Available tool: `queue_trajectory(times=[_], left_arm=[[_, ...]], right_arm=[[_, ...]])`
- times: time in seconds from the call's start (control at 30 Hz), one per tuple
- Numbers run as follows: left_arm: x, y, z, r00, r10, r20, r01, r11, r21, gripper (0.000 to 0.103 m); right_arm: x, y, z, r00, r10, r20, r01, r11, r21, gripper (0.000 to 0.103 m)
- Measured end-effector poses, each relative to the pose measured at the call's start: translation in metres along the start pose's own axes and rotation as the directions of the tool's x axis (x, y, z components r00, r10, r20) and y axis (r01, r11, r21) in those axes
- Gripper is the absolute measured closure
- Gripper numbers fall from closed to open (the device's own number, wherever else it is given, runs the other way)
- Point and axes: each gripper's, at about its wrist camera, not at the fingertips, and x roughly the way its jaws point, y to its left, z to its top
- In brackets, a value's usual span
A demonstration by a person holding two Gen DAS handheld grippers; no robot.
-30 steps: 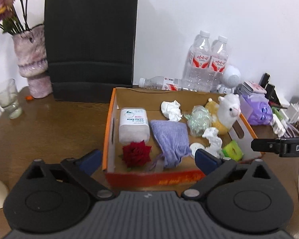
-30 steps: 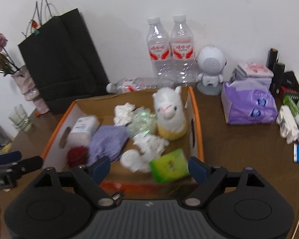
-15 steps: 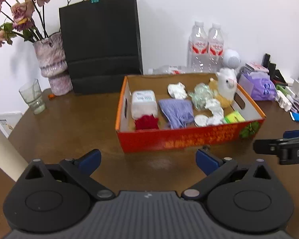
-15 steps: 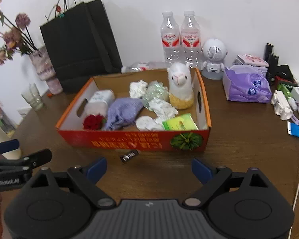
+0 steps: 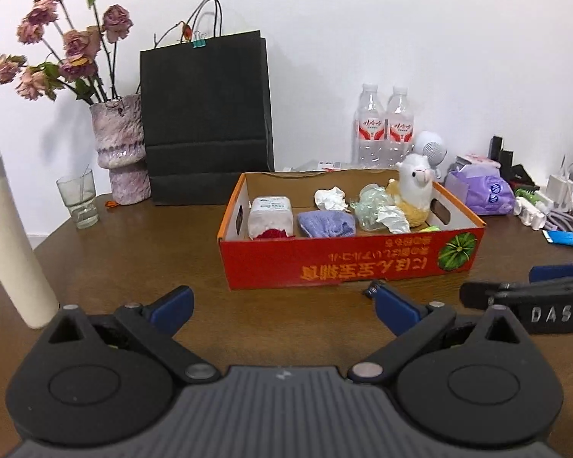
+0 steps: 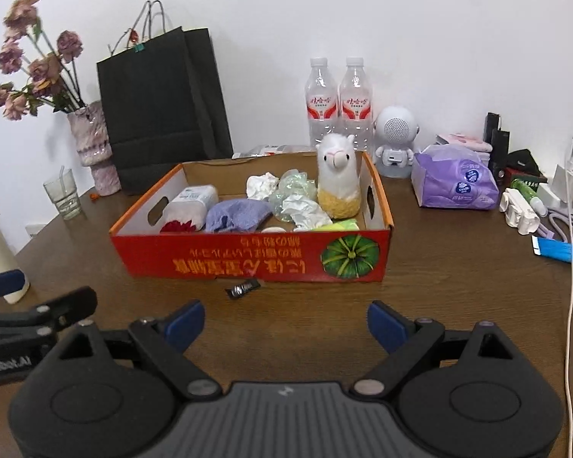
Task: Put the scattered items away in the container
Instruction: 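Withdraw both tools from the box toward the white heart-shaped object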
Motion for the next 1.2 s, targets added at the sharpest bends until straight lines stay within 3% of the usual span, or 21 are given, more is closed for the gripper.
queue_trajectory(times=[0.23, 0.43, 0.8, 0.87, 0.97, 1.03, 1.1, 1.17, 1.2], left_arm=[[-0.025, 0.009, -0.043, 0.999, -0.022, 0.025, 0.024, 0.996, -0.081, 0.000], [-0.043, 0.017, -0.083, 1.000, 0.003, 0.006, -0.002, 0.995, -0.100, 0.000], [-0.064, 0.018, -0.118, 0.998, -0.027, -0.050, 0.024, 0.998, -0.052, 0.000], [-0.065, 0.024, -0.117, 0.999, -0.005, -0.042, 0.003, 0.999, -0.042, 0.003], [-0.056, 0.038, -0.110, 0.999, 0.032, -0.040, -0.034, 0.998, -0.058, 0.017], [-0.043, 0.049, -0.104, 0.996, 0.046, -0.081, -0.054, 0.994, -0.098, 0.044], [-0.029, 0.058, -0.100, 0.991, 0.045, -0.130, -0.063, 0.988, -0.140, 0.057], [-0.020, 0.060, -0.098, 0.990, 0.055, -0.134, -0.073, 0.989, -0.131, 0.052], [-0.016, 0.060, -0.097, 0.988, 0.075, -0.138, -0.092, 0.988, -0.125, 0.045]], right_arm=[[-0.025, 0.003, -0.050, 0.998, -0.015, 0.066, 0.017, 0.999, -0.030, 0.009], [-0.038, -0.008, -0.092, 0.999, 0.033, 0.033, -0.035, 0.997, 0.062, 0.009], [-0.062, -0.002, -0.135, 1.000, 0.031, 0.005, -0.031, 0.999, 0.043, 0.009], [-0.063, -0.003, -0.138, 0.999, 0.034, -0.003, -0.034, 0.998, 0.052, 0.009], [-0.064, -0.005, -0.137, 0.999, 0.039, 0.000, -0.039, 0.997, 0.069, 0.009], [-0.062, -0.005, -0.135, 0.999, 0.048, 0.001, -0.047, 0.996, 0.079, 0.009], [-0.059, -0.003, -0.131, 0.998, 0.060, 0.000, -0.060, 0.995, 0.077, 0.009], [-0.058, 0.000, -0.127, 0.997, 0.074, 0.005, -0.074, 0.995, 0.070, 0.009], [-0.057, 0.001, -0.126, 0.997, 0.079, 0.007, -0.079, 0.995, 0.066, 0.009]])
